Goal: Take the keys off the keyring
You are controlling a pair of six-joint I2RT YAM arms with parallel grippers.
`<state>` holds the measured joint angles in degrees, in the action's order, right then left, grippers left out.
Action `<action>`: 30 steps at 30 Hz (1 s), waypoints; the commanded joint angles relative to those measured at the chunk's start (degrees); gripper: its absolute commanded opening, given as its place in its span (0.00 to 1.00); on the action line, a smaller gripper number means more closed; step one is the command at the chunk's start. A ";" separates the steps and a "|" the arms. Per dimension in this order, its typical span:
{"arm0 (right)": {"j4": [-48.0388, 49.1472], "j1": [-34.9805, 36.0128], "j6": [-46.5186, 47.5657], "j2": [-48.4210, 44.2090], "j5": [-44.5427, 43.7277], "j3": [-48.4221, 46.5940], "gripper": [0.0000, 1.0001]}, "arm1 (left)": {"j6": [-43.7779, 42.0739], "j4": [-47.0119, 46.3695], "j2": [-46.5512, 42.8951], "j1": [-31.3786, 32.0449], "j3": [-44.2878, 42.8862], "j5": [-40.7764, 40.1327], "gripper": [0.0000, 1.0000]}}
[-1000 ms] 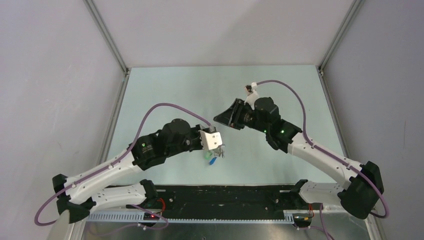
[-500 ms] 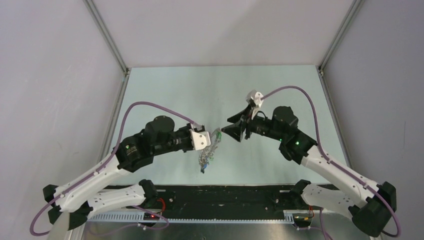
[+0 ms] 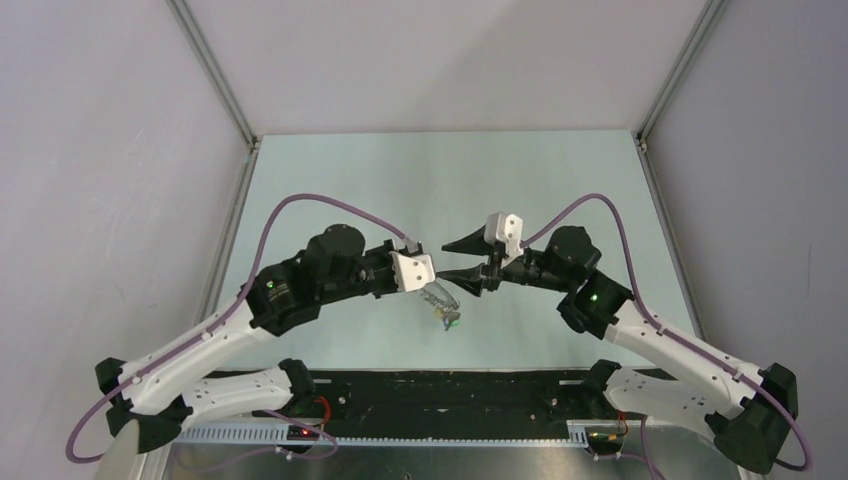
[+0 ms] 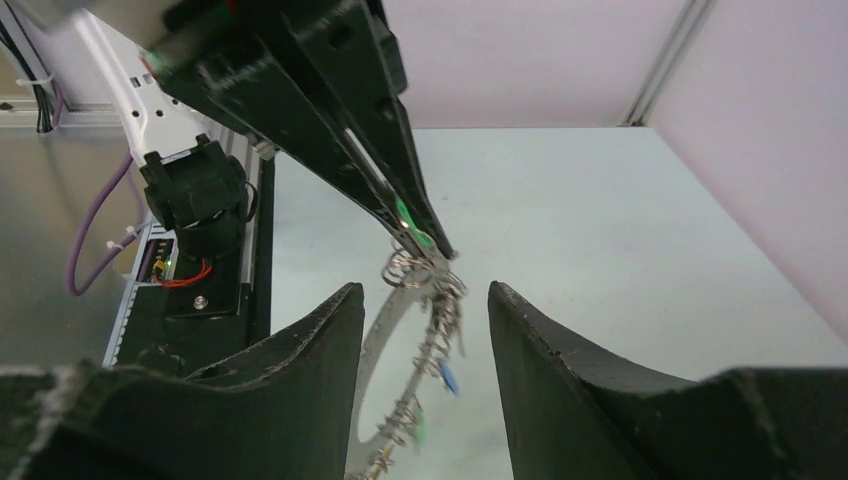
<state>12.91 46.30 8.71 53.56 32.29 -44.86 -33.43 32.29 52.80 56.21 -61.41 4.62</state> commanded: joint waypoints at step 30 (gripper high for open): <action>21.74 -0.42 1.77 12.12 -9.46 4.81 0.45 | 8.42 -12.38 5.68 -9.18 3.03 -5.07 0.00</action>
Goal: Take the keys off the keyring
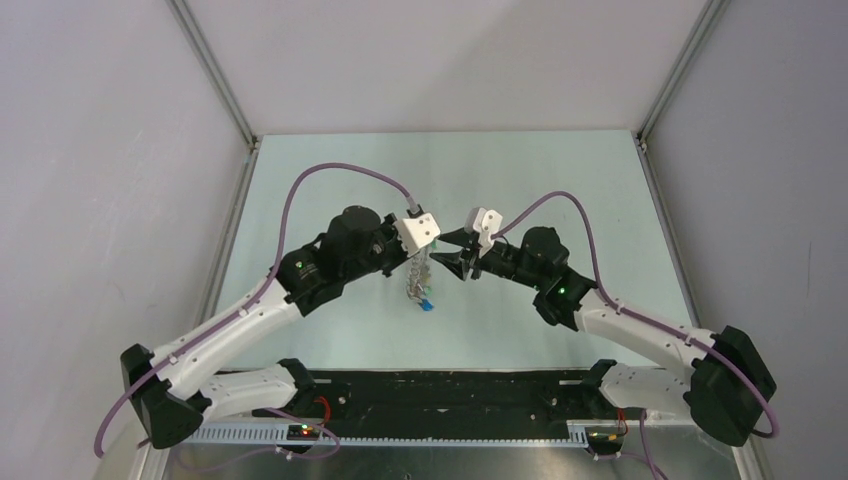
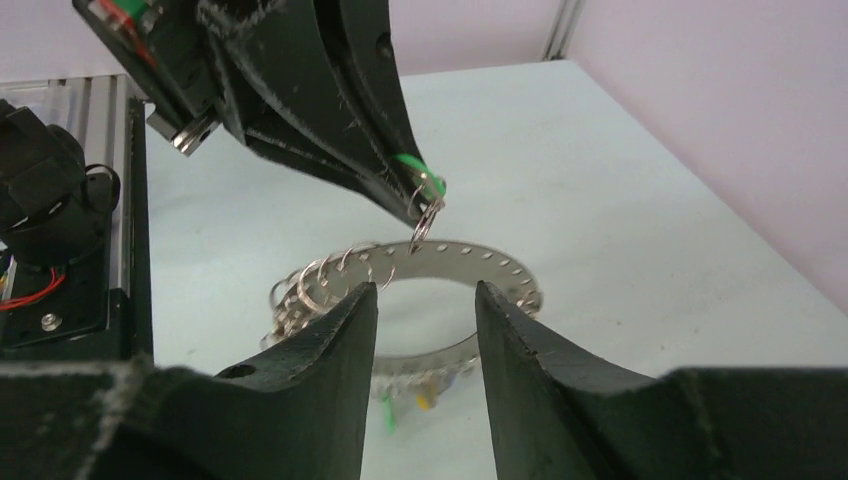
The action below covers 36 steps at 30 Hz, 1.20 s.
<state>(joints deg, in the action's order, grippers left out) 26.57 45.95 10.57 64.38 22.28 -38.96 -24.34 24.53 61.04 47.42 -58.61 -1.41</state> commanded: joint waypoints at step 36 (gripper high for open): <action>-1.49 2.73 -0.20 4.99 -2.01 -7.09 0.00 | 0.23 -5.29 -4.70 -1.15 0.68 0.11 0.00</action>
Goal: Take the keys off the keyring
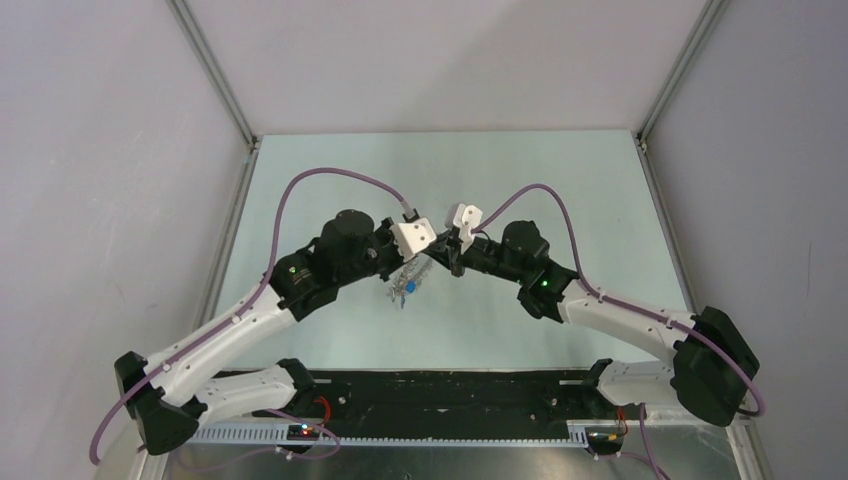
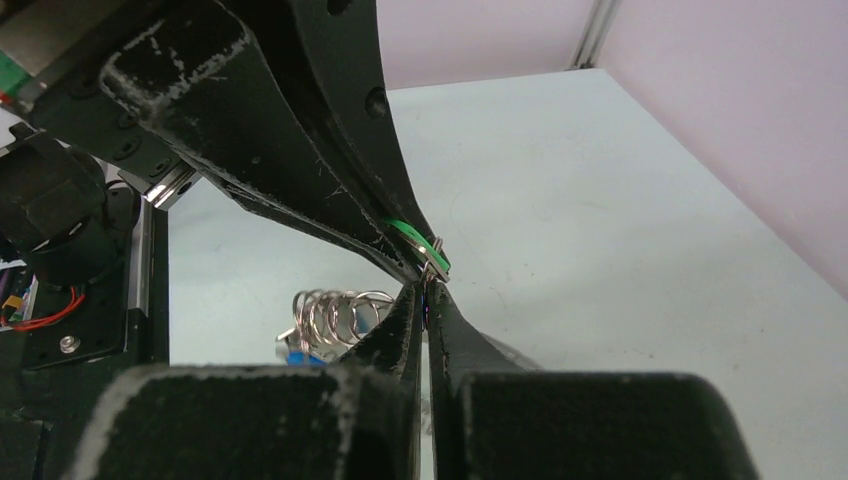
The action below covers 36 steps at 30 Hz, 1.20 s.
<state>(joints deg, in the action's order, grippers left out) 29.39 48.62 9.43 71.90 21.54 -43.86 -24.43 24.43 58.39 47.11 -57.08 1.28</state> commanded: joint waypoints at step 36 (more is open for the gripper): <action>-0.38 -2.02 1.61 -8.07 1.70 1.96 0.40 | 0.15 -6.32 -3.94 -3.17 0.37 5.06 0.00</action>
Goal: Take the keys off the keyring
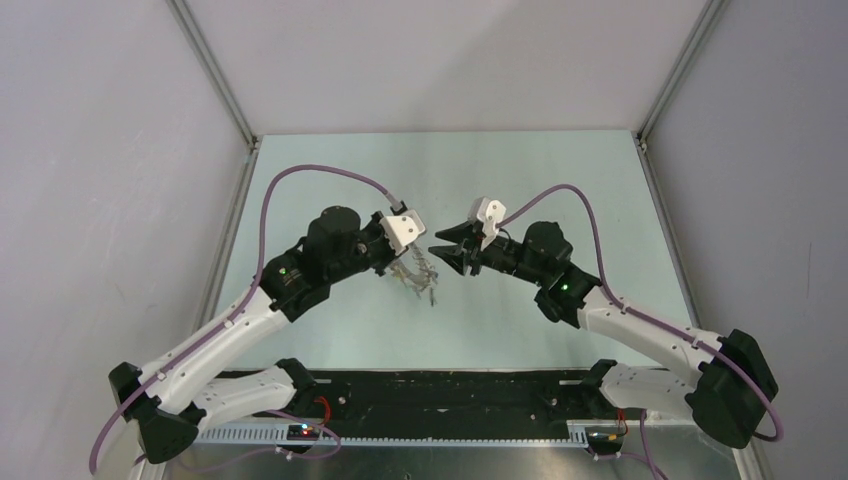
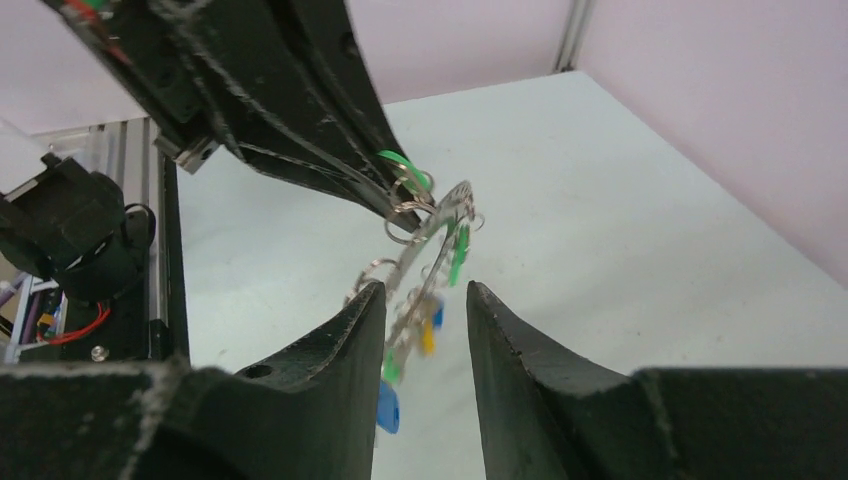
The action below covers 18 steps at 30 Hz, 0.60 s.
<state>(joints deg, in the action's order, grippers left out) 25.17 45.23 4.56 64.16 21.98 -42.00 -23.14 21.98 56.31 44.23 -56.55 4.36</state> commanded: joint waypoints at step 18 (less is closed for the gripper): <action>2.81 3.20 15.36 4.52 4.08 -3.93 0.45 | -4.71 -3.99 -5.02 -0.17 1.67 10.99 0.00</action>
<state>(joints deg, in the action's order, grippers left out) 27.64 48.21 18.26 67.92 23.57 -42.54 -26.50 22.00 53.30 44.23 -54.83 11.90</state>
